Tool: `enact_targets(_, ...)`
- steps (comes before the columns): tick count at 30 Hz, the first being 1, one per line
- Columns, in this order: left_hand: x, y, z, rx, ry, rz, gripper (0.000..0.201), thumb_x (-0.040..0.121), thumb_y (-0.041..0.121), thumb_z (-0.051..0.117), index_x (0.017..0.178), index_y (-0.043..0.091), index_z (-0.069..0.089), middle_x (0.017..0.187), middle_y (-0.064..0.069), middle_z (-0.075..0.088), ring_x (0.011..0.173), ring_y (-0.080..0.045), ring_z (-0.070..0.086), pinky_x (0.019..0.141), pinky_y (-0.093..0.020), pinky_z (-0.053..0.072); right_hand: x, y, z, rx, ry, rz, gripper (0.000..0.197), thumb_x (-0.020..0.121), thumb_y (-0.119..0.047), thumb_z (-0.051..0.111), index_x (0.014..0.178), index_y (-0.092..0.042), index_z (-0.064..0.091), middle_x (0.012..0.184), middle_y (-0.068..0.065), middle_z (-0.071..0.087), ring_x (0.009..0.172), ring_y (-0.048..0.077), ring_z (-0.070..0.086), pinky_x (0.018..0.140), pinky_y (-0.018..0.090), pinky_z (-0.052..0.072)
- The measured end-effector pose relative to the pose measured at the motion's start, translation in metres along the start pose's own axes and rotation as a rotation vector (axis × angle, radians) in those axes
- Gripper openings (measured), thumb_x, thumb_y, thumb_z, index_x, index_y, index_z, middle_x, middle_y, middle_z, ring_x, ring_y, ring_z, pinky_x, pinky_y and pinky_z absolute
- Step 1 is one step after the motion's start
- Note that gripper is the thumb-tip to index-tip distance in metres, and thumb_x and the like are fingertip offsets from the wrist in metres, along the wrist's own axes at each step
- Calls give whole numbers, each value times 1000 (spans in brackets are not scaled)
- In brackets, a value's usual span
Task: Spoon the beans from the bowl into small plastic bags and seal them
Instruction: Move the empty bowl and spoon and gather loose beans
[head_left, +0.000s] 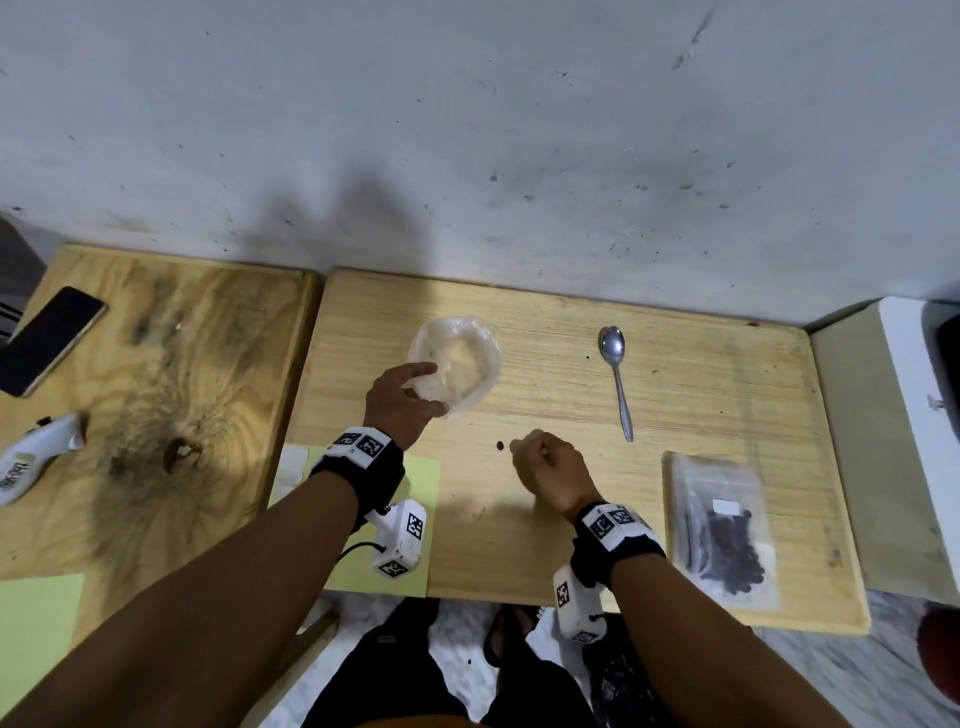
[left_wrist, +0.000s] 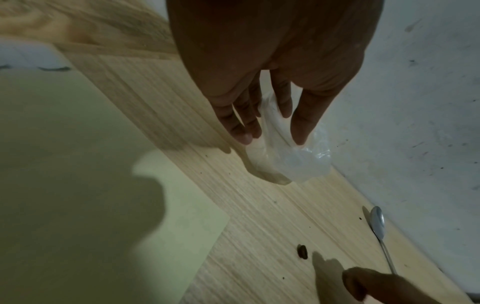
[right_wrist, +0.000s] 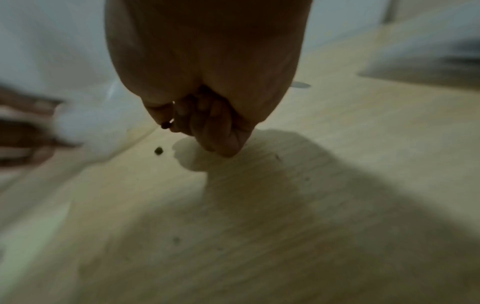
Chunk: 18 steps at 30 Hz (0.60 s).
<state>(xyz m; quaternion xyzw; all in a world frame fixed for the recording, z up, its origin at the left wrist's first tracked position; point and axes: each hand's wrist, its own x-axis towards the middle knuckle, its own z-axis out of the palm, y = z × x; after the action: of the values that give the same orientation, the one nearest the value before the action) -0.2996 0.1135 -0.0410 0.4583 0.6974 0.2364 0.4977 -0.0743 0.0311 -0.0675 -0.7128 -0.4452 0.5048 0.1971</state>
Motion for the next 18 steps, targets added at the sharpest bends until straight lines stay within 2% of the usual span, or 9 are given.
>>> enact_targets(2,0,2,-1,-6,1,1,53,64,11,85,110,29,68,111,-12,67,90,-18,64,64,-11,40,-3,-2,-3,355,-44,161,33,96,-26,46,68,-9,50,60,6,45,50,24,37,48,30,31)
enact_targets(4,0,4,-2,-11,4,5,53,64,11,85,110,29,68,110,-12,68,91,-19,65,66,-11,41,-6,-5,-8,696,-104,288,29,93,-21,39,63,-18,37,58,1,28,45,15,19,42,23,15)
enact_targets(6,0,5,-3,-12,8,8,52,63,11,86,108,31,68,112,-11,68,93,-19,66,68,-12,42,-7,-8,-12,889,-136,350,26,88,-19,36,62,-21,33,53,-3,28,39,10,18,37,16,12)
enact_targets(9,-1,5,-3,-6,7,10,52,63,11,86,107,32,68,113,-9,67,93,-19,66,67,-12,42,-9,-16,-15,994,-166,335,11,70,-17,39,60,-16,39,51,1,36,35,9,20,37,11,15)
enact_targets(11,-2,4,-3,0,5,10,53,63,11,86,109,31,68,111,-11,68,91,-18,65,65,-10,41,-9,-22,-14,922,-147,327,9,66,-14,39,58,-15,42,51,1,34,38,10,18,41,14,12)
enact_targets(13,-4,4,-2,10,3,12,53,64,11,85,109,30,68,110,-12,67,88,-18,64,63,-9,39,-8,-28,-10,737,-72,294,20,73,-5,37,58,-14,44,49,-2,33,38,11,21,45,20,12)
enact_targets(15,-6,2,-2,11,1,13,52,63,11,85,108,31,68,114,-11,66,89,-19,64,63,-10,40,-6,-31,-3,436,38,171,30,84,1,43,59,-11,53,45,-10,49,36,6,41,46,22,25)
enact_targets(17,-7,0,-2,8,-2,10,52,63,12,85,108,32,68,116,-11,65,89,-19,64,64,-12,41,-2,-29,6,113,101,43,18,87,-14,60,70,-18,66,59,-16,66,52,-4,58,51,14,40)
enact_targets(18,-8,-1,-3,5,-1,4,52,63,12,85,107,33,68,116,-11,65,88,-19,64,64,-11,41,0,-27,10,8,99,14,6,84,-24,68,78,-22,68,66,-14,69,57,-4,60,52,8,40)
